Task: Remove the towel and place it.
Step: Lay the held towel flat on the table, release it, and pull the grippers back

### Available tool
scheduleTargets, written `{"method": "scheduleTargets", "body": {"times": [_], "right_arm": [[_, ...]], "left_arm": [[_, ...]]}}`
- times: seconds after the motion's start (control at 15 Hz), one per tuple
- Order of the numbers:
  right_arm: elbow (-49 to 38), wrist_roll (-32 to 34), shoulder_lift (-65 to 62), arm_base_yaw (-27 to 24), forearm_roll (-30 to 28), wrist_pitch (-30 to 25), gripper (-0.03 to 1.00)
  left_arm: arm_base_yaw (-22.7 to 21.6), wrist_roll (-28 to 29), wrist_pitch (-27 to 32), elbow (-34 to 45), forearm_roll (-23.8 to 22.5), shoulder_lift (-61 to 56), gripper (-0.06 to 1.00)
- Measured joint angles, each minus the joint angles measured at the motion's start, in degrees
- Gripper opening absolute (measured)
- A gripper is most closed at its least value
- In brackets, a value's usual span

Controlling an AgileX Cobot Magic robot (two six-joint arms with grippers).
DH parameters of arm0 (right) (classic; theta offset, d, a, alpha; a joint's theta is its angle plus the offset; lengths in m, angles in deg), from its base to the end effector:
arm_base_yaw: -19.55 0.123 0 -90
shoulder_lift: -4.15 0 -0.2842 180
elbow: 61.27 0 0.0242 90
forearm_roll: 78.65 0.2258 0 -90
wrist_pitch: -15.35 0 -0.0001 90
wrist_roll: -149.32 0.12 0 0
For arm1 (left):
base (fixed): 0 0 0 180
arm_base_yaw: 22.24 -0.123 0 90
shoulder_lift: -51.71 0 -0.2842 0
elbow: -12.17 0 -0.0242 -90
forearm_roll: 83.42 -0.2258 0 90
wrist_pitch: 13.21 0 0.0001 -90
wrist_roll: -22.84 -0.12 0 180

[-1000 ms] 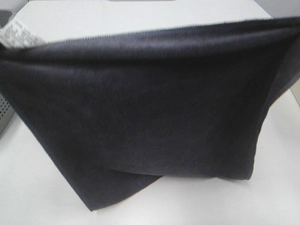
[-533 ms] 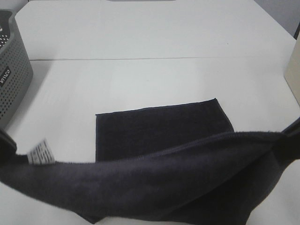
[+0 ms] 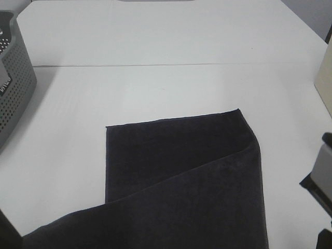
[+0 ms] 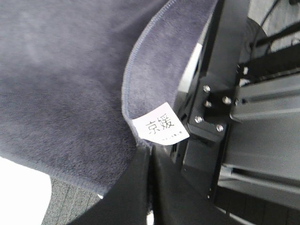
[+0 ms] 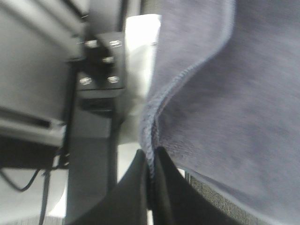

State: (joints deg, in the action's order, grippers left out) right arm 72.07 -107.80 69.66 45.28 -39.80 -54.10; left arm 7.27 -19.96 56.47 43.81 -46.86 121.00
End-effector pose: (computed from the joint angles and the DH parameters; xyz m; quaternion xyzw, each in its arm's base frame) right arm 0.0652 0.1097 0.2219 -0.6617 0.6827 0.2849 0.1223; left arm 0.0970 -0.1320 0.2731 0.4901 0.8139 -0.2910 0.1122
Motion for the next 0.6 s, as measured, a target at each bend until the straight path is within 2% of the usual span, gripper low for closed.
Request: {"method": "scheduleTargets", "body": {"times": [0.2, 0.33, 0.6], "right_arm": [[0.0, 0.0, 0.0, 7.7, 0.0, 0.0, 0.01], [-0.1, 0.0, 0.0, 9.5, 0.0, 0.5, 0.01], [-0.1, 0.0, 0.0, 9.7, 0.2, 1.0, 0.01]], "left_arm": [[7.6, -0.9, 0.0, 1.4, -0.1, 0.0, 0.00], [10.9, -1.0, 0.0, 1.4, -0.1, 0.0, 0.00], [12.3, -1.0, 0.0, 1.5, 0.4, 0.0, 0.00]]}}
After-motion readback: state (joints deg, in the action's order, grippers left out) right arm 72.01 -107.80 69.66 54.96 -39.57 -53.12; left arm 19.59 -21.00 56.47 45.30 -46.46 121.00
